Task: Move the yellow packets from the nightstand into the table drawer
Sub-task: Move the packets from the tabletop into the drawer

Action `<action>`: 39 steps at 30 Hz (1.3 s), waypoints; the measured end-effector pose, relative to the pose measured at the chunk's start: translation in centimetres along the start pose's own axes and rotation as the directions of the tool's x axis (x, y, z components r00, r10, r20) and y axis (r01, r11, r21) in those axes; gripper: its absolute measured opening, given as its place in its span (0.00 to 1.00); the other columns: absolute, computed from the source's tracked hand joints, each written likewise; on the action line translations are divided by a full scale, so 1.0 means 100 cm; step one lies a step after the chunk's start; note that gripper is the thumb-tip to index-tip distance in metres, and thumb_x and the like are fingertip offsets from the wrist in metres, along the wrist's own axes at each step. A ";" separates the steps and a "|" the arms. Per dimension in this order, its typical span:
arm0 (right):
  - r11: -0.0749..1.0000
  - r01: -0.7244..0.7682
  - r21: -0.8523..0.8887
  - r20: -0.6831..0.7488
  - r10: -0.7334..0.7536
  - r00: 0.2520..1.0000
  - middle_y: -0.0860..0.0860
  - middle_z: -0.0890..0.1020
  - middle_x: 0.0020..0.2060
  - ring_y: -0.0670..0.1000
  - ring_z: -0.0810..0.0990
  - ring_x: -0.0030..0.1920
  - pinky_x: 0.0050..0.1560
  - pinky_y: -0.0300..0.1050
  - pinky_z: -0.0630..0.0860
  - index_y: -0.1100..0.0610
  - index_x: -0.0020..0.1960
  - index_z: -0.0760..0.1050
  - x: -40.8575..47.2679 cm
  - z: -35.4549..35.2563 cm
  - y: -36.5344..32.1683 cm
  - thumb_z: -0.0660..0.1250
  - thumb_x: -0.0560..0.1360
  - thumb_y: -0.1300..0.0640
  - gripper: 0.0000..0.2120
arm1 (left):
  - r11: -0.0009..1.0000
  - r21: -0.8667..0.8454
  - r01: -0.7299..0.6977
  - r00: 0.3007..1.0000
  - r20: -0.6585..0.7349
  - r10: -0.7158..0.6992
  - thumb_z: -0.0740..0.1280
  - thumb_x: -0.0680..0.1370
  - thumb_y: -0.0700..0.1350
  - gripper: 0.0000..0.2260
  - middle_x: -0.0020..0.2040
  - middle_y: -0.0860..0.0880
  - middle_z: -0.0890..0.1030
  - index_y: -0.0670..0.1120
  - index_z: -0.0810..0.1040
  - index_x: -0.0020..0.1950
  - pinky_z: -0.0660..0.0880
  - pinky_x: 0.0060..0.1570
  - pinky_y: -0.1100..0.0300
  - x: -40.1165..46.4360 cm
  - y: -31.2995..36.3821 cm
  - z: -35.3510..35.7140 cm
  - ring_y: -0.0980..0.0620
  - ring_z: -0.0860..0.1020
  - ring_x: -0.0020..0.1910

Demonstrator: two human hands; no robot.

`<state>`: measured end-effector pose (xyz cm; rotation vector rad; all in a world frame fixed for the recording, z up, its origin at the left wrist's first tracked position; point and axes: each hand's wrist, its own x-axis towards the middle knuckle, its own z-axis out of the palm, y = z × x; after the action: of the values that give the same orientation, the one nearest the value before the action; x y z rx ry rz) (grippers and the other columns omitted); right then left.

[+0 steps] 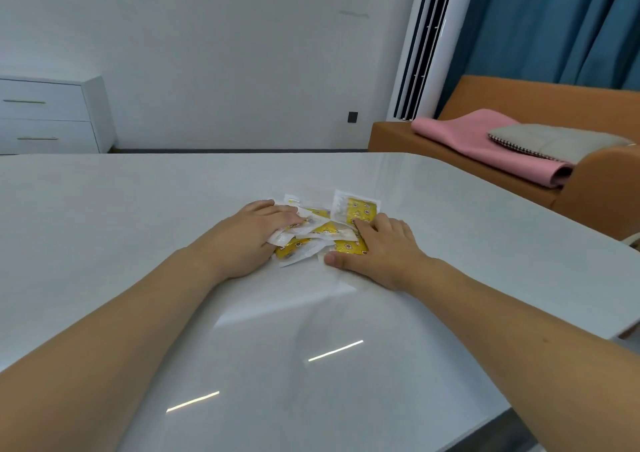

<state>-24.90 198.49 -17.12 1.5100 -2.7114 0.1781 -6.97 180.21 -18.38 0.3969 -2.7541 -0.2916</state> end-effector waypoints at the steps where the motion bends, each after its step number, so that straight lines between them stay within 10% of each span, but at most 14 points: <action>1: 1.000 -0.028 -0.008 0.001 0.028 1.000 0.54 0.64 0.70 0.59 0.59 0.72 0.74 0.58 0.52 0.48 0.76 0.59 -0.004 -0.001 0.001 0.47 0.63 0.18 0.51 | 1.000 0.003 0.005 1.000 -0.003 -0.005 0.57 0.80 0.39 0.25 0.76 0.63 0.62 0.60 0.65 0.74 0.55 0.75 0.59 0.000 0.000 0.000 0.53 0.54 0.77; 7: 0.990 -0.138 -0.026 -0.024 0.138 0.990 0.53 0.67 0.66 0.58 0.62 0.70 0.74 0.55 0.53 0.48 0.72 0.65 -0.039 -0.006 0.015 0.50 0.73 0.25 0.37 | 1.000 -0.005 -0.007 0.999 -0.042 0.007 0.58 0.78 0.35 0.25 0.76 0.55 0.65 0.53 0.68 0.74 0.46 0.72 0.68 0.000 0.002 0.000 0.51 0.57 0.77; 15: 0.992 -0.117 0.039 -0.069 0.119 0.990 0.50 0.68 0.61 0.55 0.64 0.67 0.72 0.50 0.53 0.48 0.68 0.66 -0.097 -0.004 0.027 0.52 0.81 0.42 0.19 | 0.990 0.101 0.097 0.995 -0.018 -0.096 0.59 0.78 0.39 0.27 0.77 0.52 0.65 0.53 0.65 0.76 0.56 0.76 0.54 -0.004 0.002 0.003 0.47 0.61 0.76; 27: 0.991 0.080 0.109 0.016 -0.083 0.996 0.50 0.53 0.76 0.50 0.44 0.77 0.77 0.48 0.40 0.46 0.75 0.61 -0.167 -0.013 0.024 0.51 0.81 0.49 0.22 | 0.993 0.035 0.110 0.990 -0.093 -0.106 0.61 0.77 0.38 0.29 0.78 0.57 0.61 0.54 0.62 0.77 0.65 0.71 0.51 -0.098 0.104 -0.014 0.49 0.58 0.77; 32: 0.971 0.210 0.115 0.074 -0.219 0.973 0.50 0.58 0.72 0.51 0.50 0.75 0.76 0.54 0.51 0.47 0.74 0.56 -0.214 -0.018 0.015 0.41 0.75 0.42 0.29 | 0.991 -0.090 0.099 0.994 -0.029 -0.102 0.62 0.79 0.40 0.24 0.73 0.54 0.70 0.53 0.66 0.75 0.68 0.67 0.54 -0.136 0.135 -0.018 0.50 0.68 0.71; 36: 0.972 0.229 -0.055 0.091 -0.223 0.971 0.50 0.54 0.71 0.56 0.48 0.73 0.74 0.62 0.49 0.34 0.75 0.44 -0.239 -0.018 0.005 0.53 0.72 0.28 0.35 | 0.986 -0.108 0.127 0.986 -0.098 -0.137 0.61 0.80 0.39 0.22 0.70 0.54 0.74 0.53 0.69 0.73 0.69 0.61 0.58 -0.161 0.157 -0.027 0.50 0.73 0.67; 39: 0.966 0.238 -0.101 -0.053 -0.244 0.968 0.53 0.63 0.67 0.57 0.59 0.69 0.70 0.60 0.61 0.38 0.75 0.58 -0.241 -0.016 0.003 0.64 0.72 0.34 0.34 | 0.986 -0.102 0.129 0.974 -0.174 -0.145 0.61 0.81 0.41 0.16 0.61 0.53 0.80 0.53 0.74 0.68 0.69 0.49 0.59 -0.176 0.182 -0.037 0.48 0.78 0.58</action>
<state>-12.53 219.20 -17.62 1.7547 -2.4227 0.0878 5.95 202.18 -15.77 0.5627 -2.5306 -0.3922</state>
